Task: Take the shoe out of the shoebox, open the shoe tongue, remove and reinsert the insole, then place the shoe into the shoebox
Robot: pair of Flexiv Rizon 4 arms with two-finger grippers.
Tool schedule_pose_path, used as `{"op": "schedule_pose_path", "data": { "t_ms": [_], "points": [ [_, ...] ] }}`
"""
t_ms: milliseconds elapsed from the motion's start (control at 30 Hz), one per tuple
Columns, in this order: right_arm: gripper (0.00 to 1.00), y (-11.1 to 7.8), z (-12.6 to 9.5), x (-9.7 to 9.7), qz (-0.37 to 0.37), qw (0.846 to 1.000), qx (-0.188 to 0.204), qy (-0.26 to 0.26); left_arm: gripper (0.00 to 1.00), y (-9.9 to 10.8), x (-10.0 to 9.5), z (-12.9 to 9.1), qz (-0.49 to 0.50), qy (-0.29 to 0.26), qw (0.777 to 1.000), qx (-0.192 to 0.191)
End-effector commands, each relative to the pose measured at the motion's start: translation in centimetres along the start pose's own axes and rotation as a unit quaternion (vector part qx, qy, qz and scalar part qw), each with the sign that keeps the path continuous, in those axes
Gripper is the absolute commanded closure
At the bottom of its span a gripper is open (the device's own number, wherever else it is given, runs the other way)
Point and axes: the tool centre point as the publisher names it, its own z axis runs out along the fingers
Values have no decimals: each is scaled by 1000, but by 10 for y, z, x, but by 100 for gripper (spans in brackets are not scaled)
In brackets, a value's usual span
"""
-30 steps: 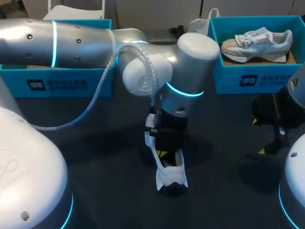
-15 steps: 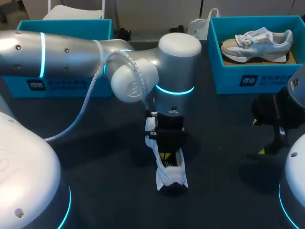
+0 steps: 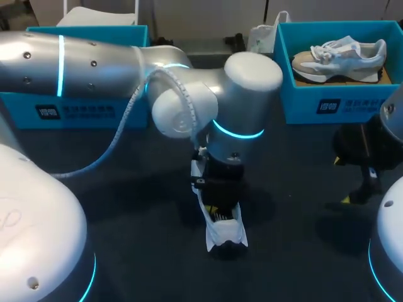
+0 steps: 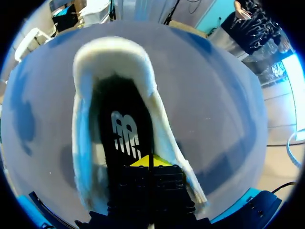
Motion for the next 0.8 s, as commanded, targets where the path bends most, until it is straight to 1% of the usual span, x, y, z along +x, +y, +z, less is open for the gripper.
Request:
{"op": "schedule_pose_path", "data": {
  "t_ms": [33, 133, 233, 400, 433, 533, 633, 767, 800],
  "points": [
    [0, 0, 0, 1, -1, 1000, 0, -1, 100, 2, -4, 21, -9, -16, 1000, 9],
    [0, 0, 0, 1, -1, 1000, 0, -1, 100, 3, -4, 26, -23, -32, 999, 8],
    [0, 0, 0, 1, -1, 1000, 0, -1, 100, 5, -5, 24, -34, -42, 999, 5],
    [0, 0, 0, 1, -1, 1000, 0, -1, 100, 1, -1, 6, -20, -43, 999, 3],
    [0, 0, 0, 1, -1, 1000, 0, -1, 100, -1, 1, 1, -11, -37, 999, 0],
    [0, 0, 0, 1, -1, 1000, 0, -1, 100, -7, 2, -10, 11, -44, 999, 4],
    [0, 0, 0, 1, -1, 1000, 0, -1, 100, -18, -5, -17, 24, -55, 998, 14],
    [0, 0, 0, 1, -1, 1000, 0, -1, 100, -28, -23, -15, 30, -60, 998, 19],
    [0, 0, 0, 1, -1, 1000, 0, -1, 100, -31, -28, -14, 35, -66, 997, 30]
  ]
}}
